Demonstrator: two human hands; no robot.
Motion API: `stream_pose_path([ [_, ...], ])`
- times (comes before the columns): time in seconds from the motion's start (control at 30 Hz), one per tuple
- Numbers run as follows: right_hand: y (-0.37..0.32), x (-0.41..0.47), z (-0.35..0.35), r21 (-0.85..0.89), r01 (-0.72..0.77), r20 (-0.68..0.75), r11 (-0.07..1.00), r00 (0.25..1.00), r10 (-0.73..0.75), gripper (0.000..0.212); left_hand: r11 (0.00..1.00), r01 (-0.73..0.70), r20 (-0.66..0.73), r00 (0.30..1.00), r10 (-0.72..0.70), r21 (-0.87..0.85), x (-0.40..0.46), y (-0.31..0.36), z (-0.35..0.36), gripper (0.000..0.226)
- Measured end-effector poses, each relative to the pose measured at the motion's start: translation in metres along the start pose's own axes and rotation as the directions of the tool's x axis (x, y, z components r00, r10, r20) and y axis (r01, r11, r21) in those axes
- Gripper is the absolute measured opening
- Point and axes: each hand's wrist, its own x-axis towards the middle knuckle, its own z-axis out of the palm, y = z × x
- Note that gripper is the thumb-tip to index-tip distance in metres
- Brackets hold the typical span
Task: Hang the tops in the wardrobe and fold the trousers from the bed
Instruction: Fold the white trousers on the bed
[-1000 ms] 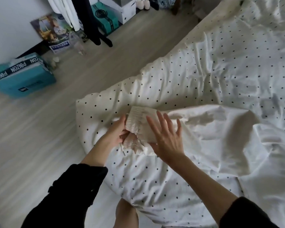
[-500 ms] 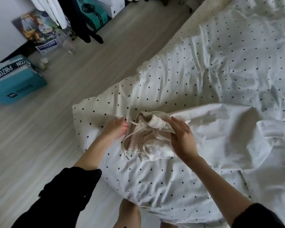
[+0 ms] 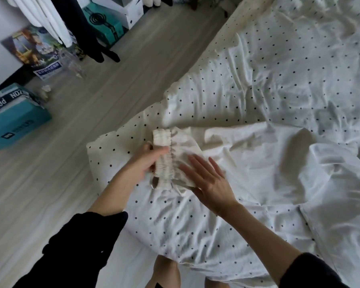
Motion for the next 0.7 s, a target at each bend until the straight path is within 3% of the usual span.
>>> stream_pose_path([
  [0.1, 0.002, 0.009, -0.003, -0.102, -0.178, 0.138, 0.979, 0.972, 0.191, 0.074, 0.994, -0.08, -0.1, 0.992, 0.073, -0.07, 0.004, 0.022, -0.034, 0.02],
  [0.17, 0.007, 0.012, -0.001, -0.135, -0.288, 0.205, 0.948, 0.928, 0.311, 0.079, 0.995, -0.086, -0.172, 0.982, 0.077, -0.044, 0.009, 0.028, -0.054, 0.02],
  [0.33, 0.013, 0.014, 0.015, -0.189, -0.279, 0.277, 0.942, 0.905, 0.324, 0.082, 0.992, -0.11, -0.414, 0.901, 0.126, 0.063, 0.034, 0.021, -0.088, 0.028],
  [0.5, 0.041, -0.028, 0.026, -0.38, -0.372, 0.369, 0.847, 0.779, 0.508, 0.1, 0.955, -0.092, -0.54, 0.808, 0.238, 0.282, 0.041, 0.001, -0.074, 0.036],
  [0.6, 0.054, -0.047, 0.022, -0.447, -0.405, 0.347, 0.798, 0.744, 0.571, 0.098, 0.847, -0.049, -0.592, 0.693, 0.411, 0.53, 0.026, -0.01, -0.057, 0.06],
  [0.7, 0.06, -0.053, 0.014, -0.481, -0.416, 0.345, 0.772, 0.719, 0.603, 0.097, 0.618, -0.033, -0.503, 0.548, 0.668, 0.785, 0.005, -0.019, -0.037, 0.055],
])
